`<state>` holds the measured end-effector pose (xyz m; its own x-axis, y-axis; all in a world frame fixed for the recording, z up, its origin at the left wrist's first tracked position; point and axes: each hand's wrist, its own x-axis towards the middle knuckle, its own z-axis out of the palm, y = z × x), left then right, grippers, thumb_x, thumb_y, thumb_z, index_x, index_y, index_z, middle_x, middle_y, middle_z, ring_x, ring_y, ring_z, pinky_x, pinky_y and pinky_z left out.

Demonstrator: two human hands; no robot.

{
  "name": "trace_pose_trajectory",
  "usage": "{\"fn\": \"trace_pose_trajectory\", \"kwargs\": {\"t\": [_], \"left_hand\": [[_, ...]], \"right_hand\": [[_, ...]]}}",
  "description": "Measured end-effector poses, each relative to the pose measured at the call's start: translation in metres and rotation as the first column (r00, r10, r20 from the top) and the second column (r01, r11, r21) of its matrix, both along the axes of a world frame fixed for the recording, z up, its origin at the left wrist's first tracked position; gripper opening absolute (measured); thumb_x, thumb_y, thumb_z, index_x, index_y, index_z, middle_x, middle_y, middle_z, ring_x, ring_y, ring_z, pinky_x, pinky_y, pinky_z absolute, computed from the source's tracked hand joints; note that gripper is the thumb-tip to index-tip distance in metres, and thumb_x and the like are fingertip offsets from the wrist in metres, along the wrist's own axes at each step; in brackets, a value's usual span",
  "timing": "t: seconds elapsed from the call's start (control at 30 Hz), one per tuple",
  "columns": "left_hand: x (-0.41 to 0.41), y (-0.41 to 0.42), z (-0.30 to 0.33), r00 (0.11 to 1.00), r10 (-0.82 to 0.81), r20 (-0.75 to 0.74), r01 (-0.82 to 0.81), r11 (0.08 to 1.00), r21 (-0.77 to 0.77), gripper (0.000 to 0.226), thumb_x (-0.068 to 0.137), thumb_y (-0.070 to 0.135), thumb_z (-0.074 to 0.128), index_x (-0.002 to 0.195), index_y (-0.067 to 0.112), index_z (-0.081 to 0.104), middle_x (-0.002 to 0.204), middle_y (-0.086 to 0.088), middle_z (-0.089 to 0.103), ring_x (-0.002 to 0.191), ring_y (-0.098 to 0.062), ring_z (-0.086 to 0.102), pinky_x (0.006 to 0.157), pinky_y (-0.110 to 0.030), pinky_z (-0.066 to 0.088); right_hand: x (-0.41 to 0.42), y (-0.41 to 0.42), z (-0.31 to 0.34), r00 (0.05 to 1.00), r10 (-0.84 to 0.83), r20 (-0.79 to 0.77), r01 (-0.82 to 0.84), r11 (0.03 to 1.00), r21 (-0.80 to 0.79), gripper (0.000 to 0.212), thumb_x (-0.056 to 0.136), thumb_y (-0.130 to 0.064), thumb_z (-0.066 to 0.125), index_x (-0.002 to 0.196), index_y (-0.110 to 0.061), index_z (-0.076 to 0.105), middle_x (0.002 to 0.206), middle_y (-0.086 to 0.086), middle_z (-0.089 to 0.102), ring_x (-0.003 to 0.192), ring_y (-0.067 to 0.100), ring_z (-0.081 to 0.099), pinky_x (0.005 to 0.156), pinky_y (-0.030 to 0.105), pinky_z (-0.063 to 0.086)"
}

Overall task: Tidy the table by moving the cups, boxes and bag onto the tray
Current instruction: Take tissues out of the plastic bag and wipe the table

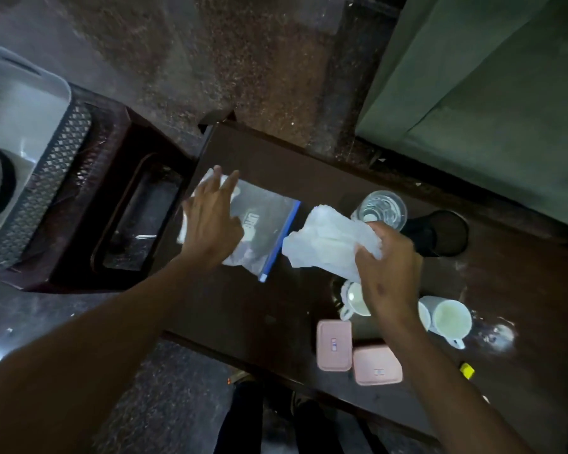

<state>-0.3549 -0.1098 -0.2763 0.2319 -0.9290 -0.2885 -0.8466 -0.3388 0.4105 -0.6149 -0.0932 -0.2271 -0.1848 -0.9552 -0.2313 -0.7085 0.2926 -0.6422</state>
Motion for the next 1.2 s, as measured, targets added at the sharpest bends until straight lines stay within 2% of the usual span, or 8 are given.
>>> {"fn": "trace_pose_trajectory", "kwargs": {"t": [0.13, 0.23, 0.33, 0.43, 0.63, 0.8, 1.0, 1.2], "left_hand": [[-0.087, -0.014, 0.034, 0.964, -0.157, -0.213, 0.099, 0.961, -0.257, 0.068, 0.091, 0.014, 0.07, 0.154, 0.025, 0.047, 0.159, -0.002, 0.047, 0.144, -0.024, 0.045, 0.119, -0.053, 0.036], [-0.158, -0.024, 0.057, 0.885, -0.307, -0.351, 0.183, 0.921, -0.344, 0.063, 0.085, 0.012, 0.071, 0.146, 0.018, 0.056, 0.146, -0.003, 0.058, 0.13, -0.024, 0.057, 0.109, -0.051, 0.046], [-0.215, -0.023, 0.071, 0.827, -0.386, -0.41, 0.243, 0.901, -0.359, 0.057, 0.081, 0.009, 0.069, 0.137, 0.016, 0.06, 0.132, -0.002, 0.062, 0.115, -0.023, 0.064, 0.1, -0.046, 0.051], [-0.253, -0.015, 0.069, 0.821, -0.375, -0.431, 0.237, 0.91, -0.341, 0.043, 0.083, 0.009, 0.069, 0.123, 0.019, 0.058, 0.118, 0.0, 0.059, 0.101, -0.025, 0.066, 0.088, -0.046, 0.054], [-0.289, -0.001, 0.049, 0.839, -0.361, -0.406, 0.298, 0.931, -0.211, 0.046, 0.08, 0.003, 0.066, 0.125, 0.011, 0.062, 0.121, -0.006, 0.06, 0.108, -0.029, 0.064, 0.093, -0.045, 0.053], [-0.3, 0.003, 0.043, 0.857, -0.426, -0.289, 0.418, 0.904, -0.091, 0.063, 0.079, 0.005, 0.065, 0.142, 0.012, 0.058, 0.138, -0.005, 0.062, 0.123, -0.031, 0.055, 0.11, -0.047, 0.04], [-0.31, -0.005, 0.041, 0.863, -0.412, -0.291, 0.411, 0.909, -0.067, 0.058, 0.08, 0.007, 0.062, 0.137, 0.015, 0.06, 0.132, -0.006, 0.065, 0.122, -0.032, 0.057, 0.103, -0.048, 0.043], [-0.316, -0.01, 0.035, 0.87, -0.391, -0.301, 0.395, 0.917, -0.051, 0.031, 0.079, 0.011, 0.061, 0.11, 0.011, 0.061, 0.11, -0.01, 0.069, 0.106, -0.036, 0.063, 0.091, -0.048, 0.046]], "right_hand": [[-0.056, -0.006, 0.036, 0.999, -0.039, -0.026, 0.035, 0.99, -0.14, 0.026, 0.082, -0.001, 0.067, 0.102, -0.016, 0.074, 0.079, -0.012, 0.064, 0.077, 0.0, 0.055, 0.065, 0.005, 0.038], [-0.098, -0.013, 0.052, 0.985, -0.164, -0.047, 0.153, 0.972, -0.179, 0.026, 0.083, -0.006, 0.068, 0.105, -0.019, 0.074, 0.08, -0.014, 0.065, 0.079, 0.006, 0.059, 0.071, 0.021, 0.043], [-0.13, -0.018, 0.061, 0.964, -0.266, -0.026, 0.256, 0.947, -0.197, 0.026, 0.082, -0.007, 0.064, 0.101, -0.021, 0.074, 0.075, -0.02, 0.064, 0.073, 0.008, 0.059, 0.065, 0.018, 0.045], [-0.154, -0.02, 0.065, 0.957, -0.291, -0.019, 0.28, 0.936, -0.212, 0.026, 0.079, -0.003, 0.058, 0.091, -0.02, 0.073, 0.074, -0.016, 0.068, 0.068, 0.002, 0.062, 0.061, 0.002, 0.039], [-0.174, -0.02, 0.056, 0.955, -0.283, -0.092, 0.27, 0.954, -0.132, 0.033, 0.08, 0.002, 0.055, 0.102, -0.011, 0.077, 0.092, 0.012, 0.077, 0.089, 0.034, 0.069, 0.079, 0.038, 0.055], [-0.174, -0.029, 0.037, 0.955, -0.202, -0.215, 0.207, 0.978, -0.003, 0.029, 0.086, -0.002, 0.055, 0.106, -0.011, 0.074, 0.098, 0.018, 0.074, 0.096, 0.044, 0.065, 0.074, 0.034, 0.043], [-0.165, -0.046, 0.017, 0.952, -0.014, -0.305, 0.043, 0.995, 0.087, 0.034, 0.096, -0.007, 0.056, 0.126, -0.01, 0.07, 0.125, 0.019, 0.07, 0.116, 0.041, 0.063, 0.088, 0.037, 0.048], [-0.159, -0.05, 0.002, 0.942, 0.083, -0.326, -0.067, 0.996, 0.06, 0.008, 0.091, -0.005, 0.056, 0.089, -0.012, 0.059, 0.102, 0.02, 0.07, 0.095, 0.043, 0.064, 0.068, 0.032, 0.031]]}}
